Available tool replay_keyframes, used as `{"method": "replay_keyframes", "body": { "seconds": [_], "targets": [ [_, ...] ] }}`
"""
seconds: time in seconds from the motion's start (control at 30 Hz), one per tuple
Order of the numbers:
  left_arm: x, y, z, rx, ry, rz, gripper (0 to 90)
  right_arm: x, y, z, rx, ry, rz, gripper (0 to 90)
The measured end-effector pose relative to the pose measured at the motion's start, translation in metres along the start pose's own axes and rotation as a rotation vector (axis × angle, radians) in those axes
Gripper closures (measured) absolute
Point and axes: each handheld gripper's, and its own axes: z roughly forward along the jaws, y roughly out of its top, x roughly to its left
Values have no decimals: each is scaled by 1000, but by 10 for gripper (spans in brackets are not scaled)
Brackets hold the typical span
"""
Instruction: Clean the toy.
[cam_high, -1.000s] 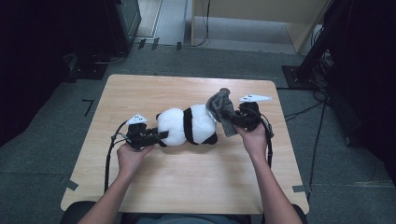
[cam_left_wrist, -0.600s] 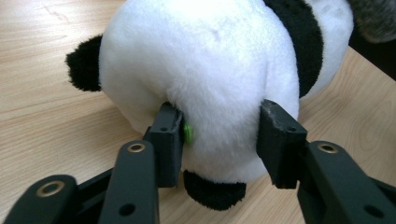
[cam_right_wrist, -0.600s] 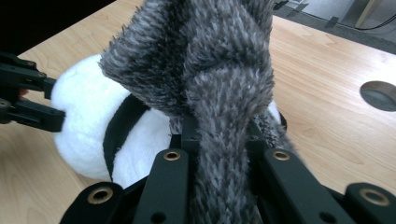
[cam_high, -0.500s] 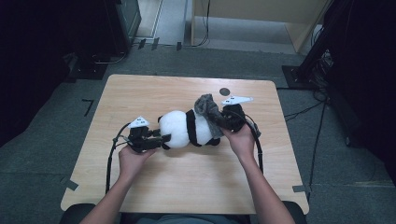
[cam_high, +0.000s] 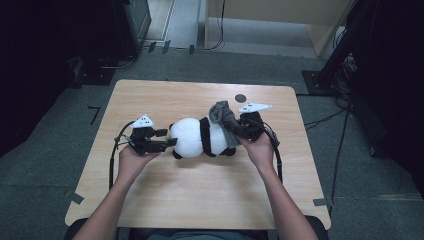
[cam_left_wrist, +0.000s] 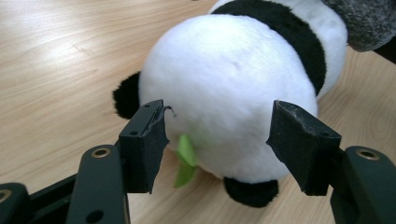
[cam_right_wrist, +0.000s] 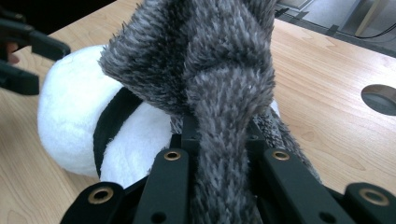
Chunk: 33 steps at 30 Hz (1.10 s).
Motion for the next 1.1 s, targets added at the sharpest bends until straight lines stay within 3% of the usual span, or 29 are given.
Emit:
{"method": "replay_keyframes", "body": {
  "seconds": [0.17, 0.27, 0.4, 0.5, 0.67, 0.97, 1.1],
  "targets": [
    [8, 11, 2, 5, -10, 47, 350, -1, -1, 0, 0, 4, 2, 790],
    [12, 19, 6, 6, -43, 55, 341, -1, -1, 0, 1, 5, 1, 790],
    [15, 28, 12, 13, -58, 112, 328, -2, 0, 0, 1, 8, -4, 789],
    [19, 30, 19, 23, -89, 130, 324, -2, 0, 1, 6, 6, -13, 788],
    [27, 26, 32, 4, -98, 203, 207, -3, 1, 3, 13, 19, -32, 787],
    [39, 18, 47, 33, -216, 101, 125, -9, -1, 7, 1, 48, -22, 781],
    [37, 14, 53, 52, -254, 93, 86, -15, -2, 10, -20, 71, -24, 777]
  ]
}}
